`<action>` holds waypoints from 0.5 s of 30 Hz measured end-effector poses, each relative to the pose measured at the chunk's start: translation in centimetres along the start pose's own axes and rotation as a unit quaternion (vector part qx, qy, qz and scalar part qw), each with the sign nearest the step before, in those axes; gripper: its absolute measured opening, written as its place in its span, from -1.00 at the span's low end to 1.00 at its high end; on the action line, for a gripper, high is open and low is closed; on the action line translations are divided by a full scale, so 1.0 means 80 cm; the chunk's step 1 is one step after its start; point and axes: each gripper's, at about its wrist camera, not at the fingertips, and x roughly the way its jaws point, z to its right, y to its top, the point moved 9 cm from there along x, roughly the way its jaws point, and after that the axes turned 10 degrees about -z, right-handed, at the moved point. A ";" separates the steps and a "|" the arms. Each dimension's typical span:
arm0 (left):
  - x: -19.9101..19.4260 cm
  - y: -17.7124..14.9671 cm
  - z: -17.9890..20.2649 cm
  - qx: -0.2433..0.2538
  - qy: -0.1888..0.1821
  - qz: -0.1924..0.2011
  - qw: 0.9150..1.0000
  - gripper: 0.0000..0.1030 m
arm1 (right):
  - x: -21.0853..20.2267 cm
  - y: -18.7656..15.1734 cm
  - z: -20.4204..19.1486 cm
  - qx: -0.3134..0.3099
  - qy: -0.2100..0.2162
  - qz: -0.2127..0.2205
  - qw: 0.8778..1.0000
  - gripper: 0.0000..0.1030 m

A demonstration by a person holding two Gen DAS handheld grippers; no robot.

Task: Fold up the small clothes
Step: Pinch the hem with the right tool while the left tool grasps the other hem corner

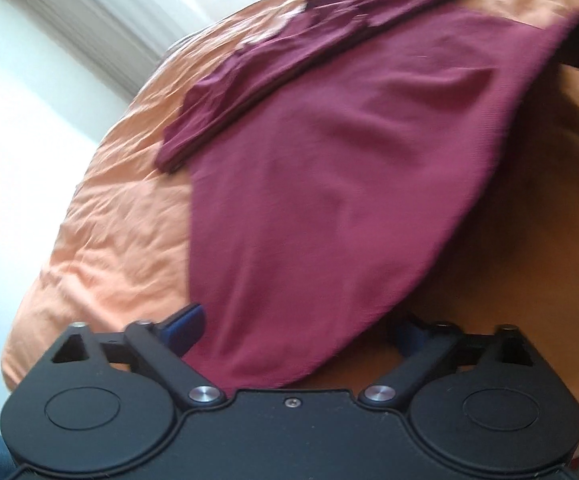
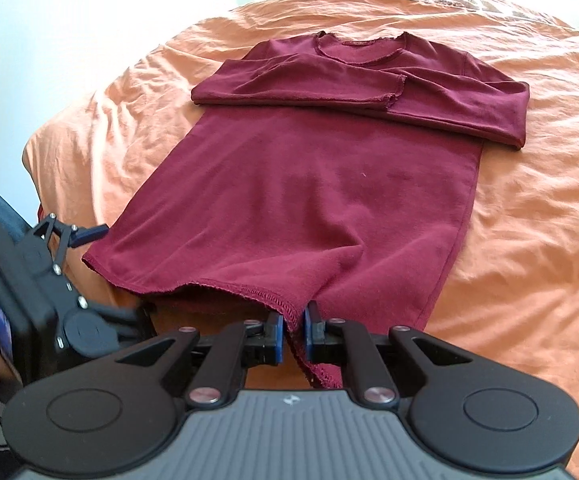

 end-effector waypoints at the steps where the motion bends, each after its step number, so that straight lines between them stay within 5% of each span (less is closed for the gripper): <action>1: 0.003 -0.001 -0.009 -0.005 0.004 -0.004 1.000 0.63 | 0.000 -0.002 0.001 0.001 -0.001 0.001 1.000 -0.78; 11: 0.014 -0.023 -0.060 -0.023 0.006 -0.023 0.999 -0.70 | 0.008 -0.024 0.011 0.031 -0.003 -0.005 1.000 -0.79; 15: 0.001 -0.017 -0.068 -0.030 0.005 -0.011 0.999 -0.84 | 0.009 -0.027 0.014 0.041 -0.008 -0.007 0.999 -0.79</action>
